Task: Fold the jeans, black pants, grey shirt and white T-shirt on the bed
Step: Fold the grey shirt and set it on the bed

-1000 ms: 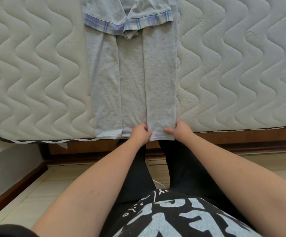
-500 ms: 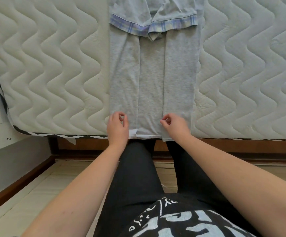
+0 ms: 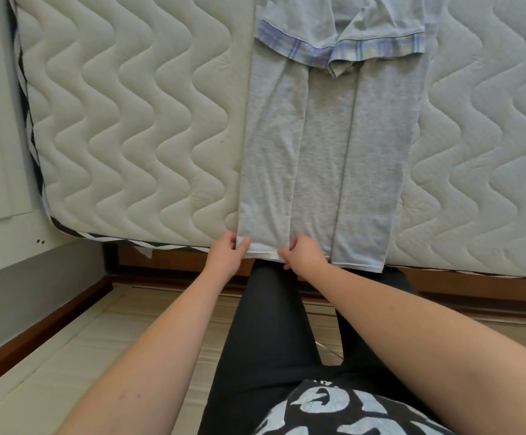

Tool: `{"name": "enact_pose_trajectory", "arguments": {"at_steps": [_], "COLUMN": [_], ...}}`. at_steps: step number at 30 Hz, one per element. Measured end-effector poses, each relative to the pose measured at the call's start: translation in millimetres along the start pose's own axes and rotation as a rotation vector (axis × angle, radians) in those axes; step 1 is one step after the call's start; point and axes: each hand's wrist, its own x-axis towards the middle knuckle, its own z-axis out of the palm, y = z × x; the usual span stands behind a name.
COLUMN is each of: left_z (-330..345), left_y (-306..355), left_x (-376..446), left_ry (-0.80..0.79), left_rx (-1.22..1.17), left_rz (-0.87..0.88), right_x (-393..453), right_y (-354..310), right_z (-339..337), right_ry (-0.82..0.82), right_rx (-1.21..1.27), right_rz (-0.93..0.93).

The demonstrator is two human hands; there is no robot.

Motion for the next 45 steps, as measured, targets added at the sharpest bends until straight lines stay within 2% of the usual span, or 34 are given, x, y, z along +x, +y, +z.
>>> {"name": "enact_pose_trajectory", "arguments": {"at_steps": [4, 8, 11, 13, 15, 17, 19, 22, 25, 30, 35, 39, 45], "left_z": [8, 10, 13, 16, 20, 24, 28, 23, 13, -9, -17, -15, -34], "left_y": [-2, -3, 0, 1, 1, 4, 5, 7, 16, 31, 44, 62, 84], "left_x": [-9, -15, -22, -27, -28, -24, -18, -10, -3, 4, 2, -15, -48], "left_ry": [-0.071, 0.069, 0.148, 0.326, 0.422, 0.336, 0.209, 0.17, 0.062, -0.09, -0.084, 0.008, 0.14], "left_rx": [-0.094, 0.005, 0.046, 0.226, 0.461, 0.688, 0.905, 1.073, 1.205, 1.109, 1.059, 0.891, 0.591], "left_rz": [0.023, 0.051, 0.043, 0.179, 0.435, 0.676, 0.806, 0.853, 0.869, 0.874, 0.822, 0.786, 0.802], "right_x": [-5, -14, -21, -27, -31, -31, -29, -25, -19, -20, -29, -43, -84], "right_y": [10, 31, 65, 86, 101, 108, 109, 104, 97, 92, 84, 73, 52], "right_z": [-11, -36, -64, -77, -83, -82, -79, -73, -73, -83, -98, -115, -147], "right_ry": [0.097, 0.245, 0.362, 0.403, 0.38, 0.362, 0.365, 0.411, 0.446, 0.438, 0.454, 0.482, 0.713], "right_rx": [-0.319, -0.525, -0.76, -0.918, -1.022, -1.082, -1.147, -1.183, -1.19, -1.138, -1.05, -0.902, -0.732], "right_rz": [-0.073, -0.263, -0.471, -0.522, -0.488, -0.46, -0.429, -0.402, -0.419, -0.479, -0.535, -0.616, -0.768]}}
